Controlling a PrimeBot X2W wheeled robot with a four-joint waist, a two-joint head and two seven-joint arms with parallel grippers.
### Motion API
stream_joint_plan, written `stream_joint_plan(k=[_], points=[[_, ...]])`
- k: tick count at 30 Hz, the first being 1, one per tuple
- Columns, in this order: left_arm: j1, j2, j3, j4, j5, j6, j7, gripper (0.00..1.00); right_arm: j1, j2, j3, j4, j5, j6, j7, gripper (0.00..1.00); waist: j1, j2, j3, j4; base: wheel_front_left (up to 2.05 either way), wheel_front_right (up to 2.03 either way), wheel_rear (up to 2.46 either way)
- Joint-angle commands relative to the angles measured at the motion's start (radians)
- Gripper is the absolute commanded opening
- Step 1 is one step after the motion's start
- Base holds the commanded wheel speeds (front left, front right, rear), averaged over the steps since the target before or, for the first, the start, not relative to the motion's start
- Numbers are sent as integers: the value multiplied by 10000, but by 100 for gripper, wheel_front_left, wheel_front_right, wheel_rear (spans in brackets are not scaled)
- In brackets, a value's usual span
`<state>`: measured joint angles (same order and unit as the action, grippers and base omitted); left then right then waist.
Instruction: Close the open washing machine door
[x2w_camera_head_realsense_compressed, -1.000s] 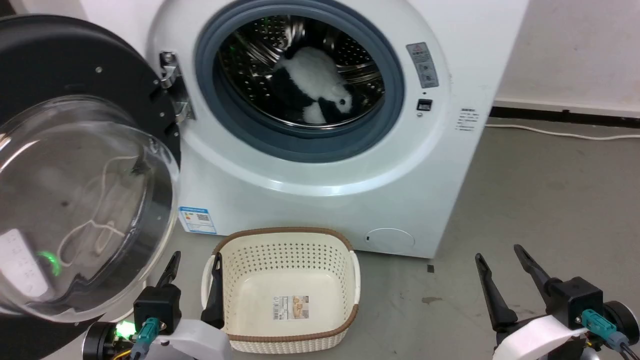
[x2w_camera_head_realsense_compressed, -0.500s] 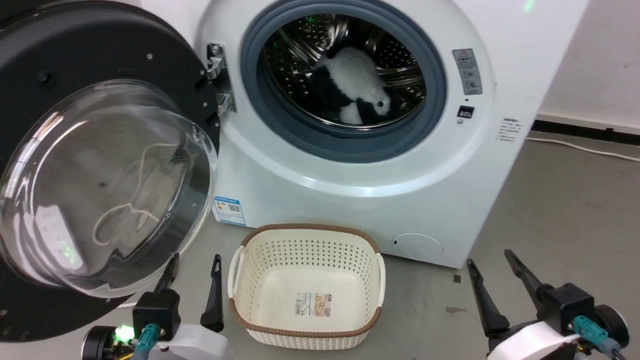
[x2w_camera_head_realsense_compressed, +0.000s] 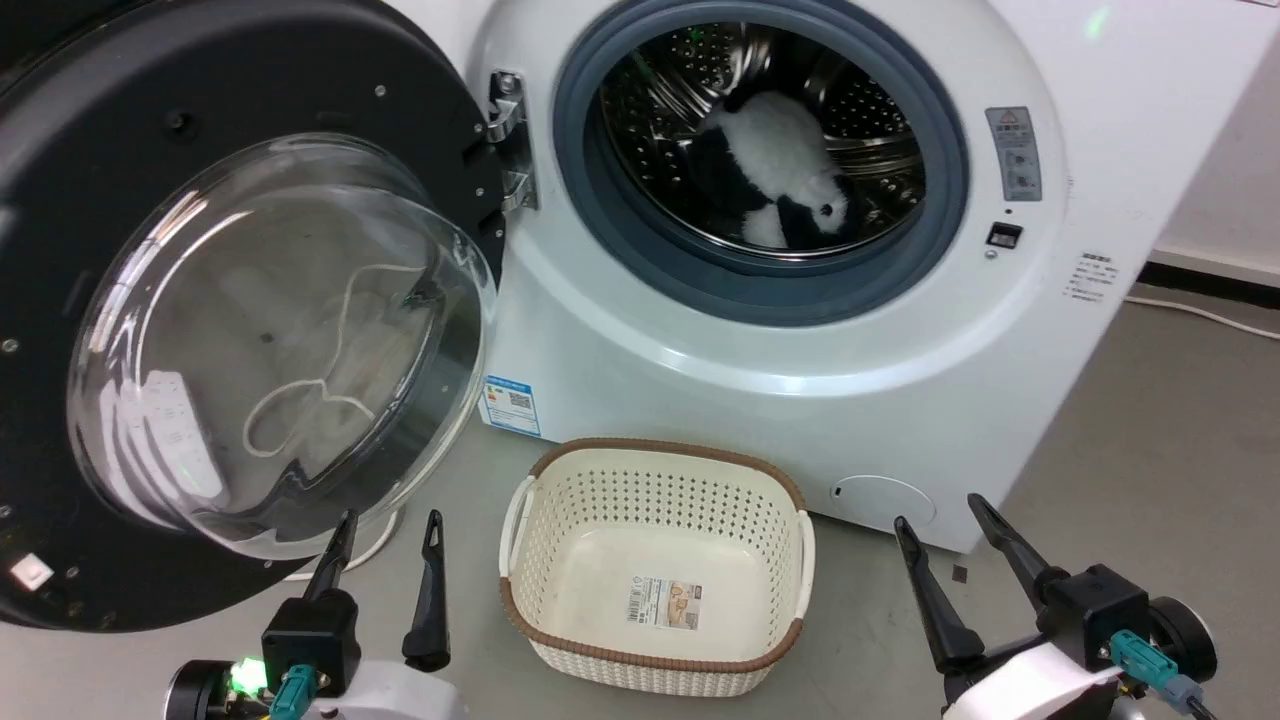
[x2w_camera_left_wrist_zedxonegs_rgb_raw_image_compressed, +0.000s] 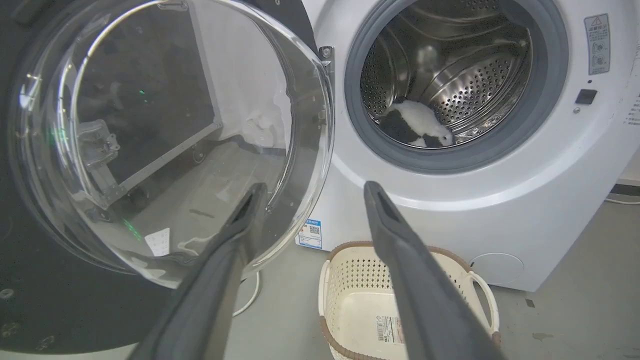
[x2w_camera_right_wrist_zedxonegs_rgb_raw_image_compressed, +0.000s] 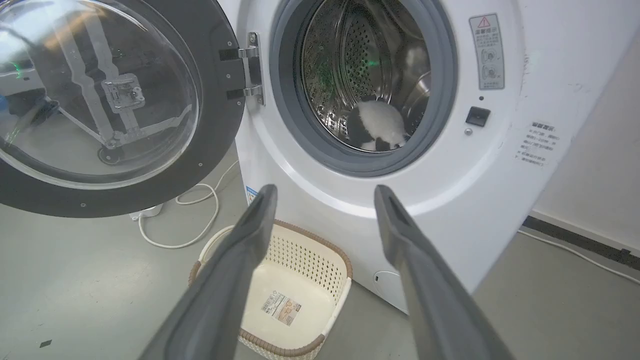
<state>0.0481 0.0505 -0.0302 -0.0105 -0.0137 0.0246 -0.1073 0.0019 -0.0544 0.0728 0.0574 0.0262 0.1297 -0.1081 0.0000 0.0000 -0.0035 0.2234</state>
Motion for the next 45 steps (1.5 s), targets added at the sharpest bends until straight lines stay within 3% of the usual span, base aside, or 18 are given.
stream_joint_plan(k=[1, 22, 23, 24, 25, 34, 41, 45], points=[[146, 8, -42, -47, -70, 43, -107, 100, -71, 14, 37, 68, 8, 4, -100, 100, 0, 0, -12, 88, 0, 0, 0], [344, 5, 41, -118, -100, 99, -566, 100, 195, 25, 373, 294, 181, 6, -559, 100, 0, 0, -107, 951, 0, 0, 0], [340, 5, 94, -178, -171, 81, -608, 17, 206, 26, 408, 327, 196, 6, -601, 100, 0, 0, -101, 1039, 0, 0, 0], [340, 5, 94, -178, -171, 81, -608, 17, 206, 26, 408, 327, 196, 6, -601, 100, 0, 0, -101, 1039, 0, 0, 0], [313, 4, 185, -262, -263, 83, -629, 0, 211, 25, 416, 343, 204, 6, -622, 100, 0, 0, -99, 1084, 0, 0, 0], [-164, -1, 1209, -1542, -975, -44, -817, 0, 195, 25, 166, 385, 223, 7, -810, 100, 0, 0, 143, 1483, 0, 0, 0], [-1362, 26, 2514, -2042, -2521, -392, -963, 0, 327, 29, 341, 389, 224, 8, -956, 100, 0, 0, 367, 1658, 0, 0, 0], [-2350, 580, 3442, -1626, -3268, -579, -1043, 0, 294, 30, 590, 462, 266, 8, -1039, 100, 0, 0, 548, 1602, 0, 0, 0]])
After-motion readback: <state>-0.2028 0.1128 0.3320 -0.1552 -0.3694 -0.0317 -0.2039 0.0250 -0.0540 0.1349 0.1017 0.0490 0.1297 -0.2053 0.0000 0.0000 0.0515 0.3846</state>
